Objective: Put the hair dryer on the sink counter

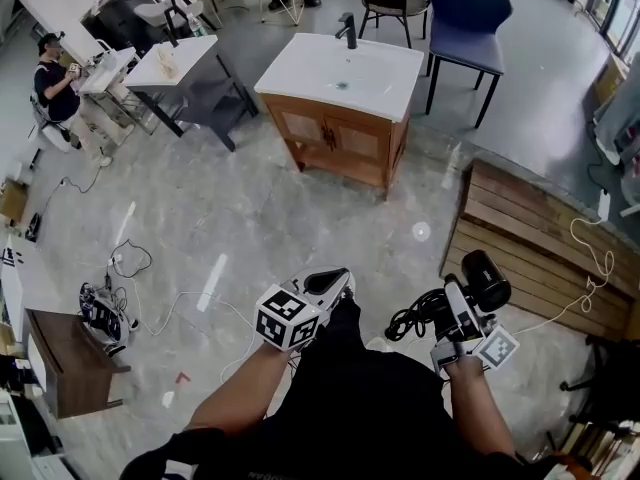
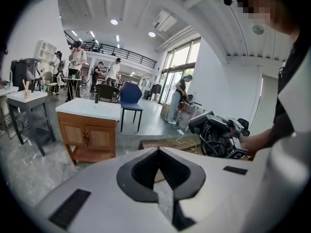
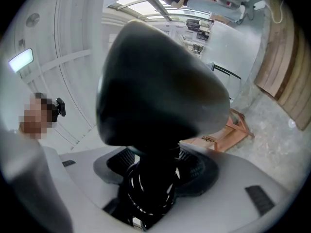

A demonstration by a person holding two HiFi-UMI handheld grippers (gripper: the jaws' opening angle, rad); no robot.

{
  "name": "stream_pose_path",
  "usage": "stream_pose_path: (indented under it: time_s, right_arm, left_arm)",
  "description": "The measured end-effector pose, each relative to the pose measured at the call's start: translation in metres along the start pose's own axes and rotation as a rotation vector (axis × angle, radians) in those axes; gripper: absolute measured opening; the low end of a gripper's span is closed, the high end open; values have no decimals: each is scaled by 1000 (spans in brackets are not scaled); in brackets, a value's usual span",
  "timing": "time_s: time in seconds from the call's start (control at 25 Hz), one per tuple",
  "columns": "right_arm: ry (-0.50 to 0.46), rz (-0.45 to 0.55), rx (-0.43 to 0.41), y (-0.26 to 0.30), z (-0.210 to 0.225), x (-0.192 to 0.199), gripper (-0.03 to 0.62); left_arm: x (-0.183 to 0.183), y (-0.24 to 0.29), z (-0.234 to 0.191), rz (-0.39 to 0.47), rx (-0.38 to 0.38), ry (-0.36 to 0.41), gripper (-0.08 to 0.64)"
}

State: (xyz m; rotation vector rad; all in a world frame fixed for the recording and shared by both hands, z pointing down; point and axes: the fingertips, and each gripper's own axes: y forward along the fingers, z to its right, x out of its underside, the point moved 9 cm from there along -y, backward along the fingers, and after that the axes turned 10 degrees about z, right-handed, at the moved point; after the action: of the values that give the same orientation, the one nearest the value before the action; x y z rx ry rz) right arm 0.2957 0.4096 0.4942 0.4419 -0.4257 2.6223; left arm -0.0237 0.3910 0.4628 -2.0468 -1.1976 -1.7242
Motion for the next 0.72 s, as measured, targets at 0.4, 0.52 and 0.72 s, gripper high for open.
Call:
stream_pose_path:
  time_s: [0.4,0.52,0.72]
  right_arm:
    - [-30,-5,24,99,17,-15,245]
    - [-41,-13,9,140,18,-18,245]
    - [-66,-6,-6,206,20,-21,245]
  left_arm:
    - [-53,47,-88,22,34,0,0]
    - [-69,60,-121,43,33,-7,0]
    - [-95,77,-174,50,54,-13,0]
